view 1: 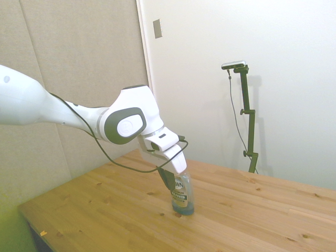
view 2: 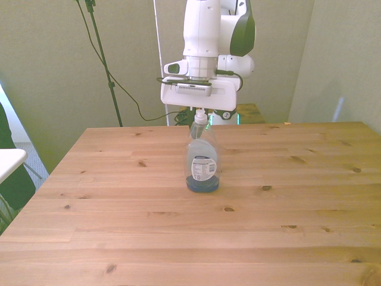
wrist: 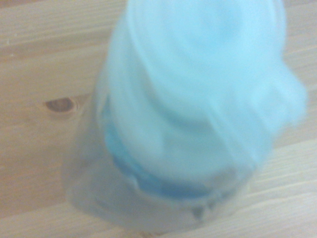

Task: Knock down the dish soap

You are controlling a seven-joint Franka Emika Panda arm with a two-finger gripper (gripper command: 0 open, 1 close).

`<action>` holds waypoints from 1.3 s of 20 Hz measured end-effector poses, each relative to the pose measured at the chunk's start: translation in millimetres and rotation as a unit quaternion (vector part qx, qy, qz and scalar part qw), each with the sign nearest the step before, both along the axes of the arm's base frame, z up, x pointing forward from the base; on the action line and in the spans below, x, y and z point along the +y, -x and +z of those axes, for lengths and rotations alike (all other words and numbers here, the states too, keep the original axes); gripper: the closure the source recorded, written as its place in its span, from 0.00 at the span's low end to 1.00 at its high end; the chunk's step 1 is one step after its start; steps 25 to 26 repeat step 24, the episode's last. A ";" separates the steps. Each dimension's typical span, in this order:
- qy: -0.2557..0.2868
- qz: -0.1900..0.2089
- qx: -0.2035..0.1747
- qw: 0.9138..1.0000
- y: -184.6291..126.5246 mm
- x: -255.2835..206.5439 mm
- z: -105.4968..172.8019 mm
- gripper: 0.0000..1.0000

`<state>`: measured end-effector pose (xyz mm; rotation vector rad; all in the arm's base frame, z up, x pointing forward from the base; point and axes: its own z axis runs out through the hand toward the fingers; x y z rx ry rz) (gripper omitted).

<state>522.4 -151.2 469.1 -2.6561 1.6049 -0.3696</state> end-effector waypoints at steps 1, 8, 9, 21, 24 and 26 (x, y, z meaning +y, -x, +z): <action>-0.001 -0.005 -0.005 1.000 -6.6 0.7 -0.3 1.00; -0.008 -0.041 -0.031 0.999 -50.3 3.3 1.9 1.00; -0.010 -0.046 -0.035 0.998 -57.4 2.3 2.3 1.00; -0.013 -0.083 -0.078 0.993 -141.0 2.0 2.1 1.00; -0.013 -0.087 -0.090 0.992 -163.0 10.0 4.5 1.00; -0.013 -0.087 -0.090 0.992 -163.0 10.0 4.5 1.00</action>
